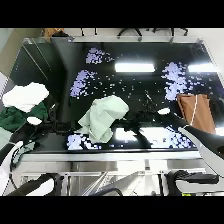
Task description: Fold the shirts.
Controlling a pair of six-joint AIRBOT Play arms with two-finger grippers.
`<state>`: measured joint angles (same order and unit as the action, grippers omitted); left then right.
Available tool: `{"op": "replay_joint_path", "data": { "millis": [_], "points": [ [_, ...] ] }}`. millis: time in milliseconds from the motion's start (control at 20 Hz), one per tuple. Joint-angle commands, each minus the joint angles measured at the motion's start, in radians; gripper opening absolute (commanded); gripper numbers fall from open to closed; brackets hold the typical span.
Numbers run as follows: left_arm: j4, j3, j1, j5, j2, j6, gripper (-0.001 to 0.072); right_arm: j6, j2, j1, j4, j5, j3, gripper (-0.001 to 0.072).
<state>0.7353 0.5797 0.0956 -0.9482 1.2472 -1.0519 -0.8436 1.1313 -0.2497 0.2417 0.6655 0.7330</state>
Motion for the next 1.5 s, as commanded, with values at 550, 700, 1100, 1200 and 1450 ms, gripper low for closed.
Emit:
{"op": "replay_joint_path", "data": {
  "millis": [550,700,1100,1200,1450],
  "points": [
    [-0.179,0.023,0.084,-0.097,0.070,0.173,0.0010,0.057,0.000,-0.001,-0.003,0.008,0.039,0.0020],
    [-0.182,0.130,0.165,-0.183,-0.077,0.124,0.0009,0.065,-0.117,0.058,0.040,0.072,0.138,0.0018],
    [-0.182,0.697,0.469,-0.300,-0.578,-0.062,0.0009,-0.002,-0.517,0.428,0.122,0.273,0.568,0.0018],
    [-0.177,0.817,0.425,-0.270,-0.622,-0.073,0.0009,-0.002,-0.566,0.457,0.137,0.287,0.670,0.0018],
    [0.042,1.045,0.372,-0.288,-0.650,-0.149,0.0009,-0.001,-0.605,0.465,0.233,0.315,0.821,0.0018]
  ]
}}
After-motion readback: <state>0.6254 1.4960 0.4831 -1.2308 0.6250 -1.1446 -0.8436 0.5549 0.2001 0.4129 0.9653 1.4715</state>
